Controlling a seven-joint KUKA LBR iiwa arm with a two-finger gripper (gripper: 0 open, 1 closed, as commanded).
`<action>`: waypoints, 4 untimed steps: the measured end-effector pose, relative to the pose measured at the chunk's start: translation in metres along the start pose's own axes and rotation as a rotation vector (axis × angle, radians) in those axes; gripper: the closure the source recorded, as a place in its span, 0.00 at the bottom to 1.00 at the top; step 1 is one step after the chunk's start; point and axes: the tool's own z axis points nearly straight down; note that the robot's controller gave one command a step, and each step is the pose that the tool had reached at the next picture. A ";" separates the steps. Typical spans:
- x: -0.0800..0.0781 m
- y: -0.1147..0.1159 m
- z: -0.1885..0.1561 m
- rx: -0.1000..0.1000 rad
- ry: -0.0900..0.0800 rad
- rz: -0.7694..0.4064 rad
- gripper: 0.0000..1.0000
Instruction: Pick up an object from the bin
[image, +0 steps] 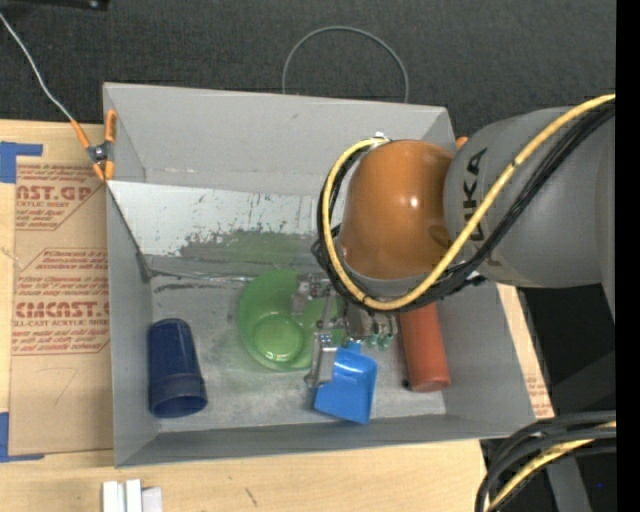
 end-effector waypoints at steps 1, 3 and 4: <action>-0.002 -0.001 -0.005 -0.001 -0.008 0.001 0.00; 0.030 -0.042 0.077 -0.002 -0.006 -0.026 0.00; 0.024 -0.082 0.118 -0.003 -0.010 0.126 0.00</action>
Offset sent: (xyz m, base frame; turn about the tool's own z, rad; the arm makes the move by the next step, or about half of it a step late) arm -0.0328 -0.0843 -0.0977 -0.2017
